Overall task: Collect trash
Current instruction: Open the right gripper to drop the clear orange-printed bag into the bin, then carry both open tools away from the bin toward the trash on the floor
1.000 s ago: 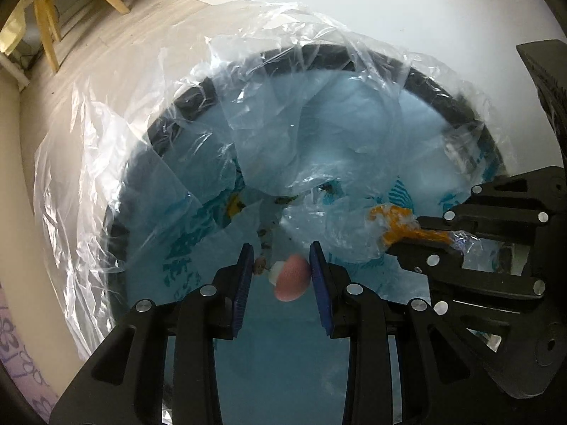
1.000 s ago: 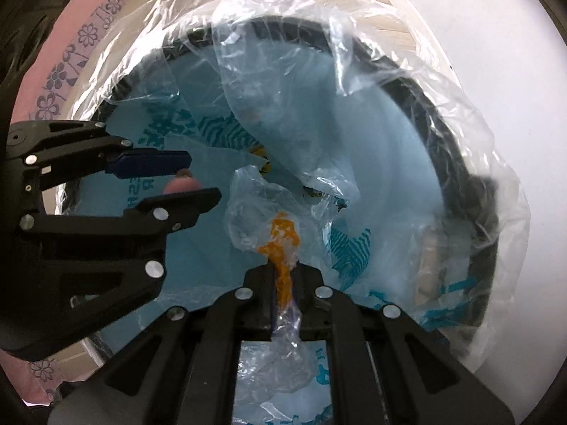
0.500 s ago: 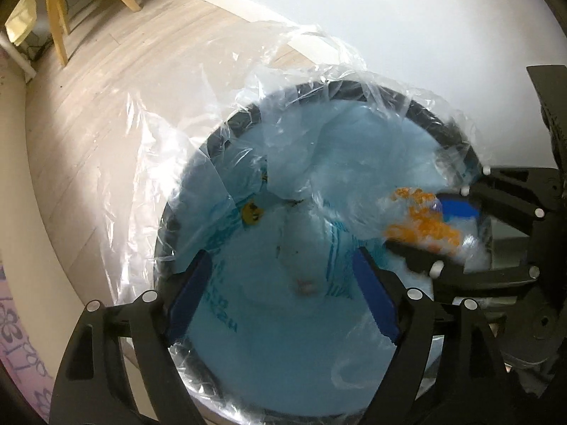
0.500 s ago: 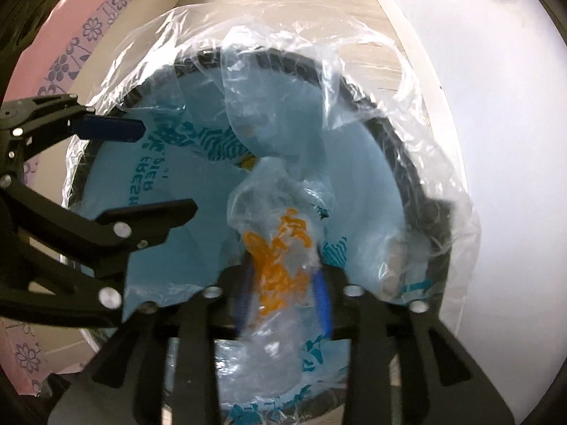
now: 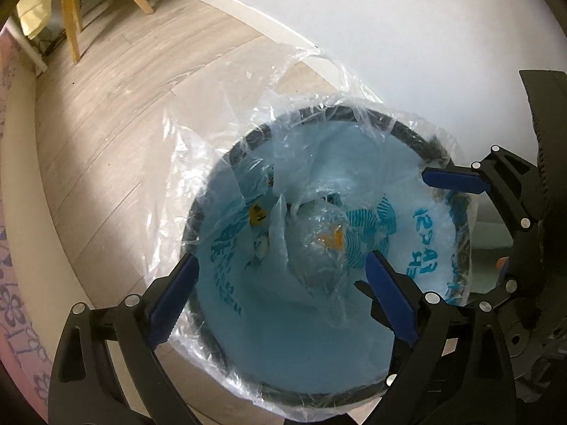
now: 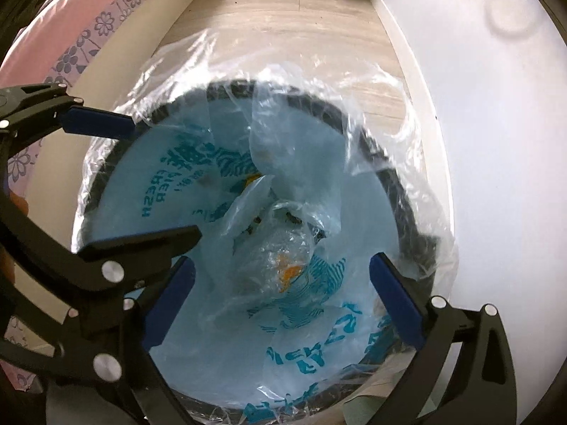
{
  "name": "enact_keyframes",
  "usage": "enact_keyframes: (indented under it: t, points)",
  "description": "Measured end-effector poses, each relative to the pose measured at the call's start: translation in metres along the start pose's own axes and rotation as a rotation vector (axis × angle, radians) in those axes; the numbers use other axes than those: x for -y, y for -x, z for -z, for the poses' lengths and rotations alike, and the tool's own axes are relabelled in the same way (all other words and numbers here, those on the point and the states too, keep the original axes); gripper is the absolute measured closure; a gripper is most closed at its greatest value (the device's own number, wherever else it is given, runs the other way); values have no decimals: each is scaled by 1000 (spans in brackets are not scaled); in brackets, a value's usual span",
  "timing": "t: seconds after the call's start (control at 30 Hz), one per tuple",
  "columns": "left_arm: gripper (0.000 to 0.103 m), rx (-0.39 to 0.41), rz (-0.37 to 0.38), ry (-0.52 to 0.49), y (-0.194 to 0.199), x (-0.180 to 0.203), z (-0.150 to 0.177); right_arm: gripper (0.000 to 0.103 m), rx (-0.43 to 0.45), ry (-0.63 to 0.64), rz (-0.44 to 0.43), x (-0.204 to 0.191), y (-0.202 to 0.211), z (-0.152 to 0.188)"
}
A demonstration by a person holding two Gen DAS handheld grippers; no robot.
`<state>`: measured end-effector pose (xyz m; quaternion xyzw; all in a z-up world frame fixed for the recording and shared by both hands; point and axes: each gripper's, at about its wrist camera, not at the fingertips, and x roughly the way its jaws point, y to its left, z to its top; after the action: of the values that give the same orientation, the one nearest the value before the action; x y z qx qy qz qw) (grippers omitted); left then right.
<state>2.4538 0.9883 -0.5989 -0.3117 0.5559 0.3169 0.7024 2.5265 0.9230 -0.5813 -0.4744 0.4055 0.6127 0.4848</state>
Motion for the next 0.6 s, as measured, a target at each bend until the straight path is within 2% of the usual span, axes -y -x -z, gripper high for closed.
enact_keyframes:
  t: [0.27, 0.33, 0.47, 0.6]
  points:
    - [11, 6, 7, 13, 21, 3, 3, 7, 9, 3, 7, -2, 16, 0]
    - [8, 5, -7, 8, 30, 5, 4, 7, 9, 15, 7, -4, 24, 1]
    - [6, 18, -34, 6, 56, 11, 7, 7, 22, 26, 17, -2, 52, 5]
    - [6, 14, -28, 26, 90, 18, 10, 7, 14, 5, 30, 3, 86, 12]
